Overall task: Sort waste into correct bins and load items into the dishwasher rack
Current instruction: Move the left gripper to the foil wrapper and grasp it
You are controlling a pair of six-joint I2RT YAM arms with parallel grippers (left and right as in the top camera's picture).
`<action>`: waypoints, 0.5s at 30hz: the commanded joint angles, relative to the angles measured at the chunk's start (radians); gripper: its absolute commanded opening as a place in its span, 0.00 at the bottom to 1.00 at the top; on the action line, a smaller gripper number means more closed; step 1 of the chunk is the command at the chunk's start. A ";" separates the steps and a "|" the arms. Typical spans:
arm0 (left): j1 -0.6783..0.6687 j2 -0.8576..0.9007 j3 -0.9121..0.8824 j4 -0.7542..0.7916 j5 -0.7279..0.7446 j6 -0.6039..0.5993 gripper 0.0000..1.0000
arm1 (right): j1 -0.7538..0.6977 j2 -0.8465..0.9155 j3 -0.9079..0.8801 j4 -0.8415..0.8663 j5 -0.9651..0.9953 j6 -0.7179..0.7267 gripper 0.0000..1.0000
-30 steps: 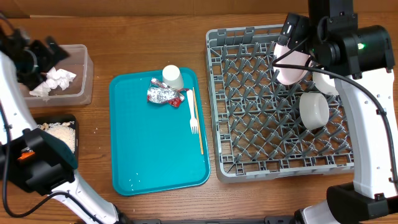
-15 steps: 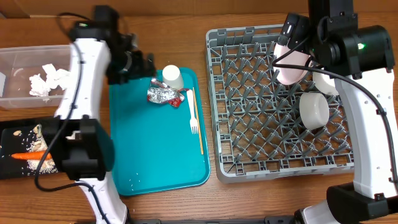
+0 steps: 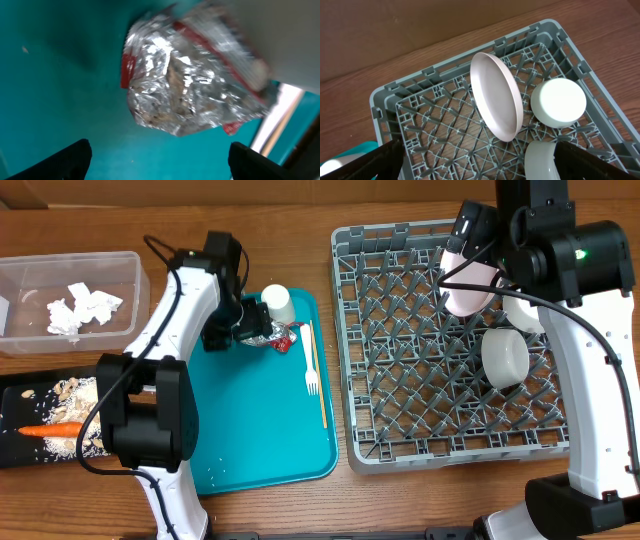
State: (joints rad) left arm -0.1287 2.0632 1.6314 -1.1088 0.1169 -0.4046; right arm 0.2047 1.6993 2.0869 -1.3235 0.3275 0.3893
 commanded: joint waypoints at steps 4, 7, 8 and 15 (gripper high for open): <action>0.005 -0.006 -0.111 0.091 -0.008 -0.201 0.89 | -0.002 0.000 0.007 0.005 0.000 0.005 1.00; 0.005 -0.006 -0.132 0.137 -0.008 -0.212 0.89 | -0.002 0.000 0.007 0.005 0.000 0.005 1.00; 0.005 -0.006 -0.132 0.150 -0.009 -0.212 0.89 | -0.002 0.000 0.007 0.005 0.000 0.005 1.00; 0.006 -0.006 -0.132 0.234 0.010 -0.219 0.89 | -0.002 0.000 0.007 0.005 0.000 0.005 1.00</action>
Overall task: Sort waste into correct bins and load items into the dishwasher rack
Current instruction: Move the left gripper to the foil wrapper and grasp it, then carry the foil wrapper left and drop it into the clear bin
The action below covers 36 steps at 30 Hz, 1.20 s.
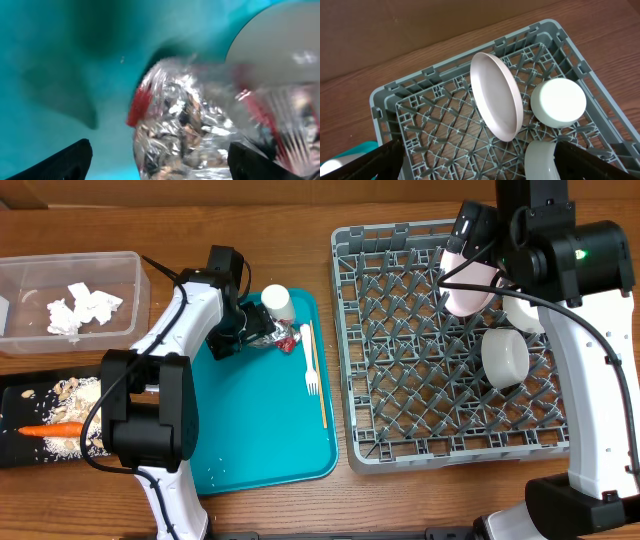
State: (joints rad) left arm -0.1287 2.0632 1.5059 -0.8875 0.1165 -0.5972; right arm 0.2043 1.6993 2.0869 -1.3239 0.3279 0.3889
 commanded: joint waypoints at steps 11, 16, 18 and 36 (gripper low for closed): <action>0.005 -0.006 -0.014 0.008 0.014 -0.035 0.61 | -0.002 0.000 0.007 0.005 -0.001 0.005 1.00; 0.005 -0.006 -0.027 0.005 0.014 -0.035 0.24 | -0.002 0.000 0.007 0.005 -0.001 0.005 1.00; 0.005 -0.006 -0.025 -0.004 0.014 -0.035 0.04 | -0.002 0.000 0.007 0.005 -0.001 0.005 1.00; 0.290 -0.014 0.577 -0.464 0.006 0.043 0.04 | -0.002 0.000 0.007 0.005 -0.001 0.005 1.00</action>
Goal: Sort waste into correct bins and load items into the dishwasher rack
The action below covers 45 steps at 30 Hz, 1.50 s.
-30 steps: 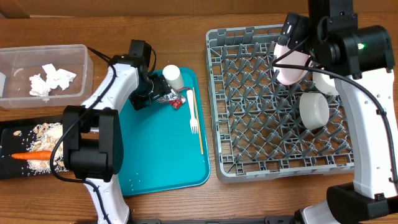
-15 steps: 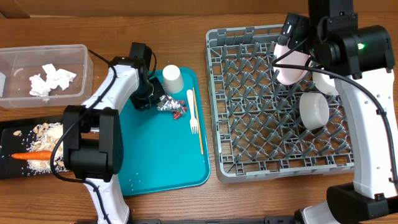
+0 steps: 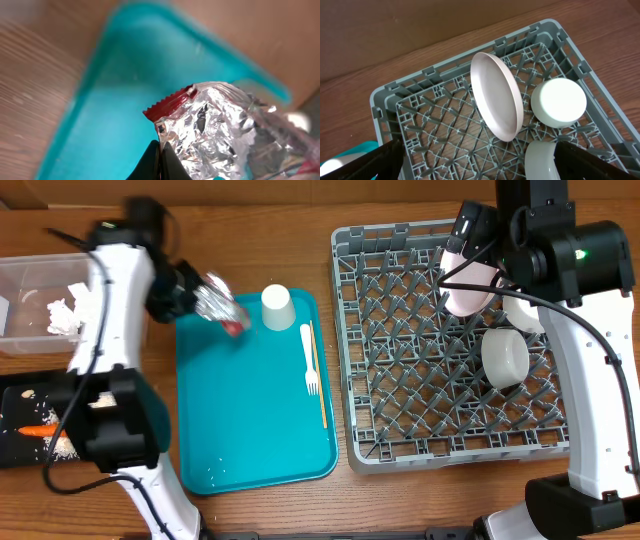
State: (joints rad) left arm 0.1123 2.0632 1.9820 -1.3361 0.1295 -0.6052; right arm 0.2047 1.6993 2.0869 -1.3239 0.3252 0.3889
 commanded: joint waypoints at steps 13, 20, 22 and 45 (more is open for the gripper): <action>0.344 -0.010 0.195 0.019 -0.233 0.059 0.04 | -0.002 0.000 0.007 0.005 0.002 0.005 1.00; 0.426 -0.005 0.115 0.168 -0.286 0.143 0.09 | -0.002 0.000 0.007 0.005 0.002 0.005 1.00; 0.427 -0.004 0.092 0.205 -0.286 0.163 0.15 | -0.002 0.000 0.007 0.005 0.002 0.005 1.00; 0.297 -0.005 0.130 0.113 0.349 0.244 1.00 | -0.002 0.000 0.007 0.005 0.002 0.005 1.00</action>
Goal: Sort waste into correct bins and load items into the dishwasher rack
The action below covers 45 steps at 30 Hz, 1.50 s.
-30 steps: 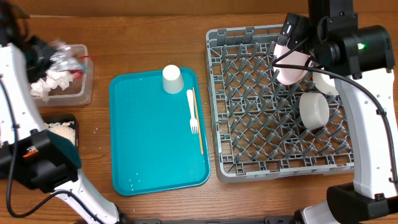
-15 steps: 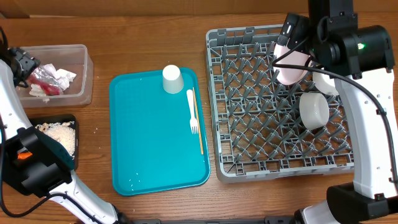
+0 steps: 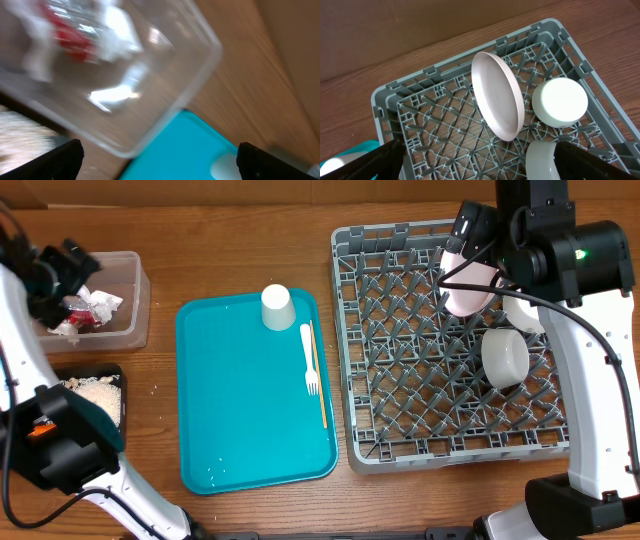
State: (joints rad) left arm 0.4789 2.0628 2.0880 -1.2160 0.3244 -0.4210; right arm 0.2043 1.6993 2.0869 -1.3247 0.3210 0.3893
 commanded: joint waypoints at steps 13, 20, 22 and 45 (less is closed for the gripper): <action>-0.527 -0.003 0.024 0.038 -0.288 0.130 1.00 | -0.002 0.000 0.007 0.006 0.006 0.005 1.00; -0.655 0.002 0.024 0.131 -0.288 0.169 1.00 | -0.002 0.000 0.007 0.006 0.006 0.005 1.00; -0.671 0.013 0.024 0.145 -0.288 0.174 1.00 | -0.002 0.000 0.007 0.006 0.006 0.005 1.00; -0.690 0.218 0.024 0.186 -0.261 0.171 1.00 | -0.002 0.000 0.007 0.006 0.006 0.005 1.00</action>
State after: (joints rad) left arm -0.2081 2.2894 2.1006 -1.0309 0.0628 -0.2764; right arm 0.2043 1.6993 2.0869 -1.3243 0.3214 0.3893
